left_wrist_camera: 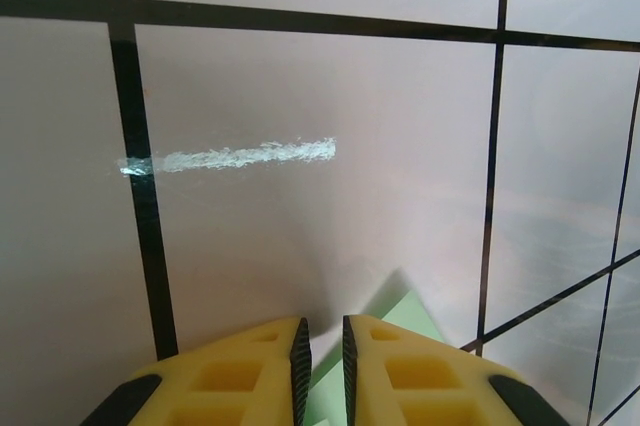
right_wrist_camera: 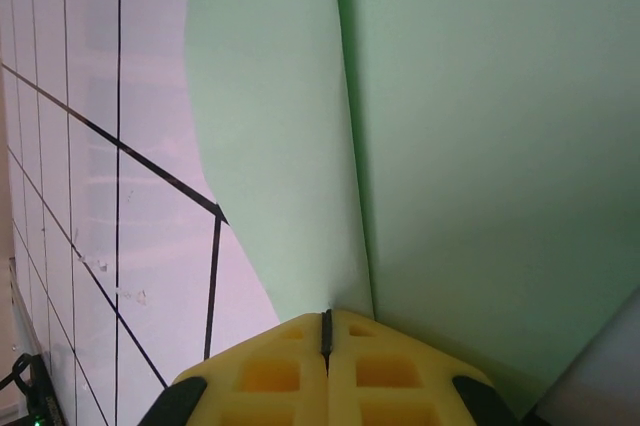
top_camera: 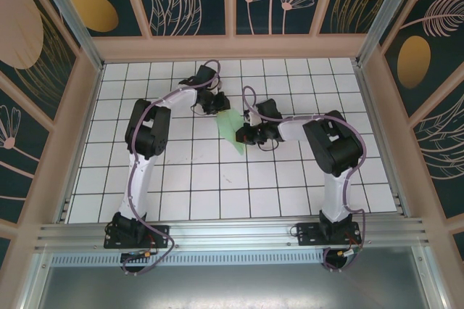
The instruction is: Fold a paper plane with a square sheet of paper (pick it up from the middle)
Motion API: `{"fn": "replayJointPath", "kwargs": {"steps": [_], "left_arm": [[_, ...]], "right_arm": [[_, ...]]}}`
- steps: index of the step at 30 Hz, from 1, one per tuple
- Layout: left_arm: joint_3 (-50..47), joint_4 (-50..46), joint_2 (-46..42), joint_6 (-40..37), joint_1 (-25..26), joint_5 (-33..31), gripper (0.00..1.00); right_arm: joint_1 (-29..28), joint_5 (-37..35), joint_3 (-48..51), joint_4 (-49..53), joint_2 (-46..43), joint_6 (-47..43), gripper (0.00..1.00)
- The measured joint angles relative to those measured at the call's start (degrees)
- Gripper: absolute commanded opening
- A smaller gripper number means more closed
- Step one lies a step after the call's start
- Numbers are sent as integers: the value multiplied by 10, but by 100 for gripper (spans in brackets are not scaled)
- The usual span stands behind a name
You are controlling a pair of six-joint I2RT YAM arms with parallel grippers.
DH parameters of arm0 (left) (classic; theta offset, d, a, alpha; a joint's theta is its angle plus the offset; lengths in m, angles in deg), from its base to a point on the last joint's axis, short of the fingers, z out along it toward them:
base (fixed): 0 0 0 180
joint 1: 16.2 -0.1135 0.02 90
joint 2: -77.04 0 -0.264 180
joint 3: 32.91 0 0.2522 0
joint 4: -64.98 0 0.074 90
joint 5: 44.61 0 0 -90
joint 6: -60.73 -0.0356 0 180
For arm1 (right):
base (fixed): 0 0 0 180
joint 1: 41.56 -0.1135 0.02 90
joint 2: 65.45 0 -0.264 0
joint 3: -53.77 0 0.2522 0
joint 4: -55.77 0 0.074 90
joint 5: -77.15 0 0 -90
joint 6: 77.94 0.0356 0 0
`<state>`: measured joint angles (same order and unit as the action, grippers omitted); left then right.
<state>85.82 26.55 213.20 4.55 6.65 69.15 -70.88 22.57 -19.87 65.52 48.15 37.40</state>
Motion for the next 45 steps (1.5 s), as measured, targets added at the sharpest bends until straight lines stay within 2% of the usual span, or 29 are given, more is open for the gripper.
{"fn": "replayJointPath", "kwargs": {"steps": [4,10,14,16,21,26,34,40,45], "left_arm": [[-13,14,-21,0,-4,-20,25],[-165,70,-202,14,-15,-44,26],[-259,137,-290,42,11,-15,25],[-283,163,-288,53,35,3,24],[-327,185,-243,74,79,32,15],[-365,187,-230,90,74,20,10],[-418,231,-229,106,71,22,10],[-424,247,-229,109,71,28,10],[-430,257,-229,109,71,28,10]], "right_arm": [[0,-9,-25,60,-3,-1,18],[1,-64,-50,119,-40,-8,33],[7,-94,-43,124,-55,-6,41],[9,-102,-32,125,-59,-4,41],[12,-105,-17,129,-60,1,44],[11,-105,-11,128,-60,5,45],[5,-99,-9,122,-60,6,42],[-9,-80,-2,102,-60,11,40],[-11,-78,4,94,-60,18,42]]}}
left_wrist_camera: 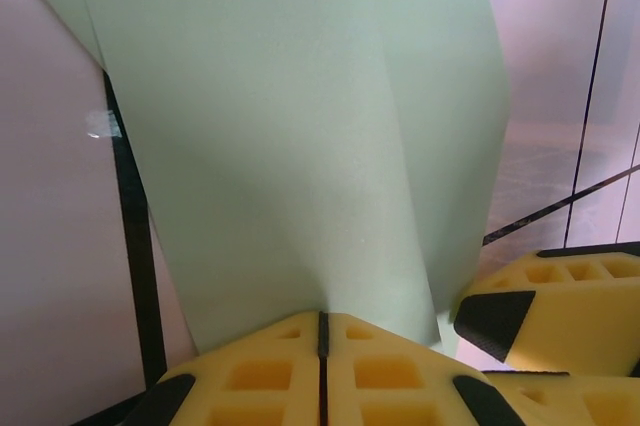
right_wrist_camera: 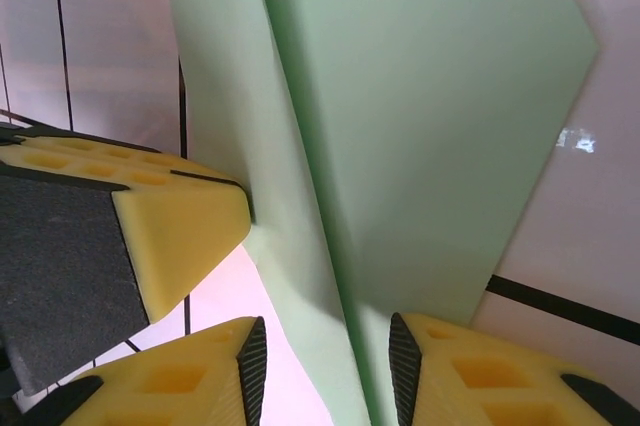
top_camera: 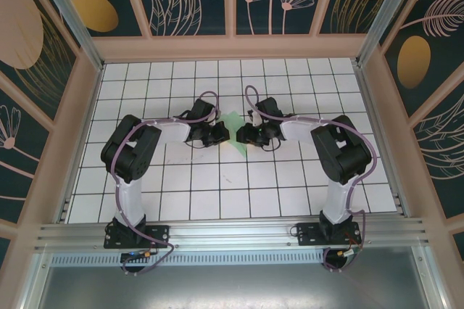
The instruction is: Fold a paper plane with a square sheet of paper (pick it up from the middle)
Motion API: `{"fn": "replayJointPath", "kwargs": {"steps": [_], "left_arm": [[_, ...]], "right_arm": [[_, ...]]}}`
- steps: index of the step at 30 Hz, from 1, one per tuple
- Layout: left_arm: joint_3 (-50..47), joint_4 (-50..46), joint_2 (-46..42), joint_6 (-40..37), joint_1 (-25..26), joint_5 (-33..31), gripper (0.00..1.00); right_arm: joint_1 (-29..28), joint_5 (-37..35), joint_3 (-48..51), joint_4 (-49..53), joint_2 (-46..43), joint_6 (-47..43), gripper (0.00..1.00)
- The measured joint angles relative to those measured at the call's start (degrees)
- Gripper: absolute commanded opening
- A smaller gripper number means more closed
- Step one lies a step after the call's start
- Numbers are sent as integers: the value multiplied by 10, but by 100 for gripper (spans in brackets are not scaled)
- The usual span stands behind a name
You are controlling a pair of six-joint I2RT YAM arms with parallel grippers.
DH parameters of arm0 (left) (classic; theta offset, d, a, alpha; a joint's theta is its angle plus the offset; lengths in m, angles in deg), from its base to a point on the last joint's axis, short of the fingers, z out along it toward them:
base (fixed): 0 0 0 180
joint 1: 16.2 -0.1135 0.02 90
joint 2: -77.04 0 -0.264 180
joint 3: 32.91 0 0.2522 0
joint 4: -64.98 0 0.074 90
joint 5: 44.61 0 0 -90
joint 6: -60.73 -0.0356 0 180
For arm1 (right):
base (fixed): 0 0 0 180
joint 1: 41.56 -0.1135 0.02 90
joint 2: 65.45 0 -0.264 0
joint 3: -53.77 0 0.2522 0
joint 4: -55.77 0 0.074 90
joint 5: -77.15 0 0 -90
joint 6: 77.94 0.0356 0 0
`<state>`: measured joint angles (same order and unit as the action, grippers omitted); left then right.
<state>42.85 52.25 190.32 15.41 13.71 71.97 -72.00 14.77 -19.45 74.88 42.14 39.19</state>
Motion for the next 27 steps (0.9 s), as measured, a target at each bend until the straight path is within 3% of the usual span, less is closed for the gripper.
{"fn": "replayJointPath", "kwargs": {"steps": [11,27], "left_arm": [[-5,9,-1,0,0,1,9],[-32,45,-8,0,0,11,9]], "right_arm": [[2,-96,1,26,-20,2,49],[8,-69,-23,0,8,19,48]]}}
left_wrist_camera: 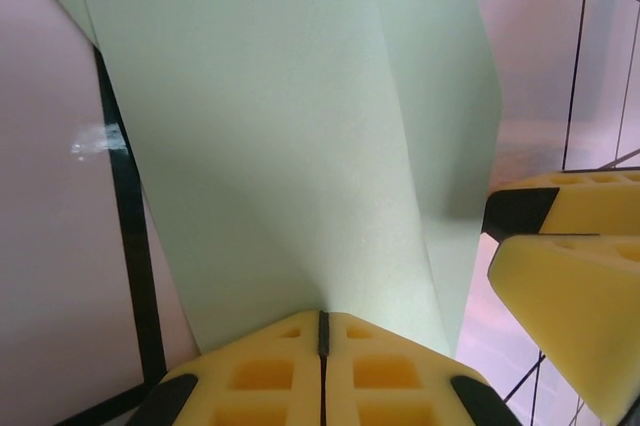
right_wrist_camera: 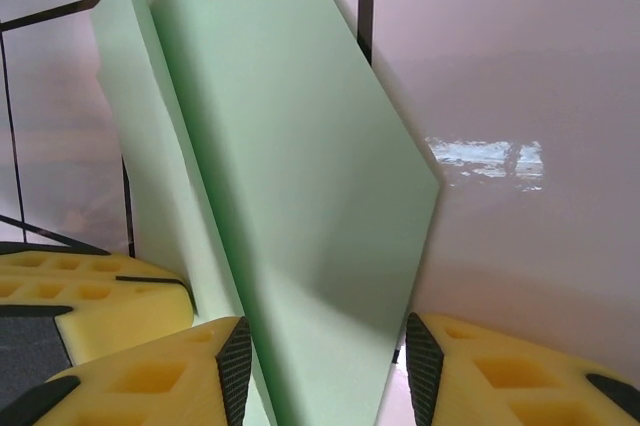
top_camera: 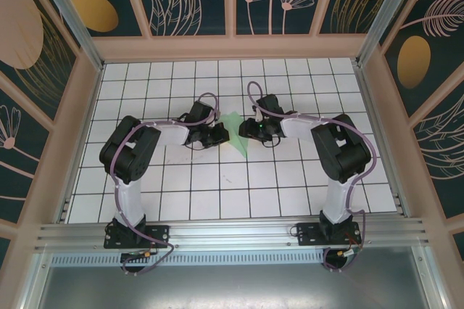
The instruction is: Fold a paper plane with a square sheet of paper (pick it up from the middle)
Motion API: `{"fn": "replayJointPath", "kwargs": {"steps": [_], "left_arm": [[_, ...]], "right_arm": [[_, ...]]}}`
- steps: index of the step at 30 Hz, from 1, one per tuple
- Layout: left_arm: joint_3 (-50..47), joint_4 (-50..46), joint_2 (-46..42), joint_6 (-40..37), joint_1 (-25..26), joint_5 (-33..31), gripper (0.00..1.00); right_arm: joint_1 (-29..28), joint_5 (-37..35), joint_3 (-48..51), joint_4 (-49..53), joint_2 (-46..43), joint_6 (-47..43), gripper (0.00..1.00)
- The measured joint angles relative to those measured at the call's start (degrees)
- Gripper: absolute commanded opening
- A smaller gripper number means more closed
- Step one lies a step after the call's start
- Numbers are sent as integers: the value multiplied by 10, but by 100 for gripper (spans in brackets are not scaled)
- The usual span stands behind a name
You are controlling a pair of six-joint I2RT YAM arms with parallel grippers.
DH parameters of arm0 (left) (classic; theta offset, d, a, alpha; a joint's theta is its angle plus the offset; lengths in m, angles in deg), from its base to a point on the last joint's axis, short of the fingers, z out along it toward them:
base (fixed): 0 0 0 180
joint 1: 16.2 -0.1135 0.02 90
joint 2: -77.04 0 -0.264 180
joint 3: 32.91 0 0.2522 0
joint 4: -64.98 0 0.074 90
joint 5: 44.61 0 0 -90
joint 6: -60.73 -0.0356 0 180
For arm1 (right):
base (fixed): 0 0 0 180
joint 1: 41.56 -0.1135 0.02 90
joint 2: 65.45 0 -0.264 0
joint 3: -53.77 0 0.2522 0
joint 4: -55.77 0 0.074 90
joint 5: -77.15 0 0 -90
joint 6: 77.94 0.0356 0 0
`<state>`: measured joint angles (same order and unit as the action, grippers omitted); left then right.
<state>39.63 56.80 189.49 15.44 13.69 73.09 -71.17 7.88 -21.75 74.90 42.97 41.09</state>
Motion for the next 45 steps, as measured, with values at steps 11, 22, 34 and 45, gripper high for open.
{"fn": "replayJointPath", "kwargs": {"steps": [11,22,34,45], "left_arm": [[-14,13,-7,8,0,3,9],[-58,58,-26,45,0,3,10],[-77,77,-36,67,0,1,12],[-79,77,-39,69,0,1,15]], "right_arm": [[-11,53,12,-37,-2,18,48],[-36,74,64,-65,-26,41,47],[-40,65,75,-80,-45,60,28],[-53,52,66,-56,-43,40,4]]}}
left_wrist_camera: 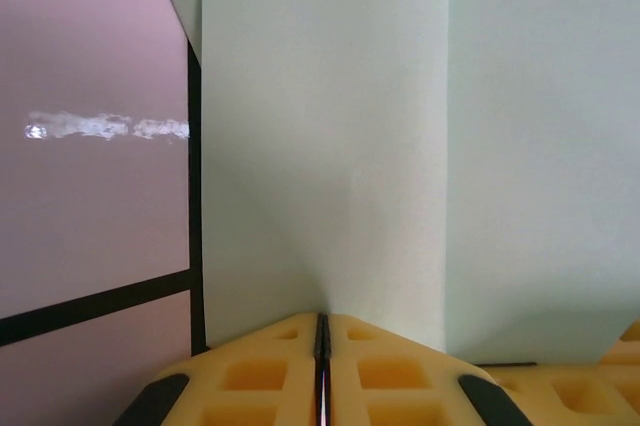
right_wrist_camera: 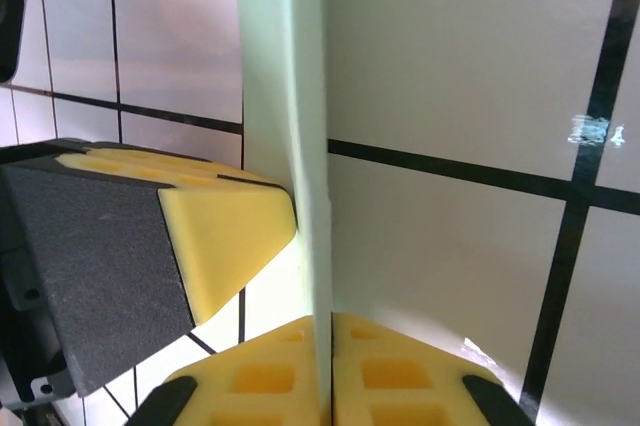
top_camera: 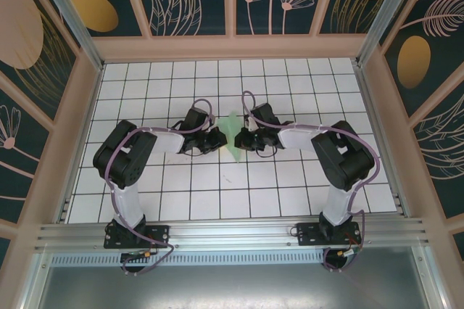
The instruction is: Fold a paper plane with a square sheet of paper (pick it up from the middle)
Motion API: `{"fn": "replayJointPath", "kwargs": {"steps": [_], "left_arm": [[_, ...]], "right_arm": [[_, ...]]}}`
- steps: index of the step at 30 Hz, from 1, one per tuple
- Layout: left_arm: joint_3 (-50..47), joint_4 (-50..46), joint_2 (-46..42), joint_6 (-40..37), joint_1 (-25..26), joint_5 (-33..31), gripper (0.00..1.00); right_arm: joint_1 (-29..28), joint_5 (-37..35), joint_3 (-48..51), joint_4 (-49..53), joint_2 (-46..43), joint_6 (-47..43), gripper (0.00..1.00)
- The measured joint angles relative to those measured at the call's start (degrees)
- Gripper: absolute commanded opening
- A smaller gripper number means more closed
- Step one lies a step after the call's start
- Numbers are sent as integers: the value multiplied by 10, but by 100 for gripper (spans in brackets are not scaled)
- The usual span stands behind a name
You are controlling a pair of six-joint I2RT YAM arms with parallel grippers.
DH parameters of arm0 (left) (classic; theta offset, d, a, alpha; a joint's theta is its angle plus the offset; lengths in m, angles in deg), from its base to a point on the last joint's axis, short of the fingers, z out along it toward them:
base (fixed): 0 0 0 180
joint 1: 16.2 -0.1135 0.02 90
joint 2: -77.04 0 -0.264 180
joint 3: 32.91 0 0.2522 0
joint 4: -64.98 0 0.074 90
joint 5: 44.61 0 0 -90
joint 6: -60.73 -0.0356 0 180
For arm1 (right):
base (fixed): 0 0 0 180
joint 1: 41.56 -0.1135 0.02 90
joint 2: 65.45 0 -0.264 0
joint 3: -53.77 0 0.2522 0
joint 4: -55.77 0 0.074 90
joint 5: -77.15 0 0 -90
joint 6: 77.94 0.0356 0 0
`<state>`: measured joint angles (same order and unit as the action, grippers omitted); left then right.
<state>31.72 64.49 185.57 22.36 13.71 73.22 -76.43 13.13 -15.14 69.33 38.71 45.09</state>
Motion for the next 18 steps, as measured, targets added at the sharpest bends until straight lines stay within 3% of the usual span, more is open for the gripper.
{"fn": "replayJointPath", "kwargs": {"steps": [8,13,18], "left_arm": [[-9,-7,-60,9,0,-25,25],[-40,-10,-175,19,0,-82,30],[-106,-14,-294,42,0,-164,36]], "right_arm": [[-16,-90,-38,90,-13,-46,2],[-61,-249,-77,204,-55,-80,1],[-146,-424,-96,294,-73,-93,0]]}}
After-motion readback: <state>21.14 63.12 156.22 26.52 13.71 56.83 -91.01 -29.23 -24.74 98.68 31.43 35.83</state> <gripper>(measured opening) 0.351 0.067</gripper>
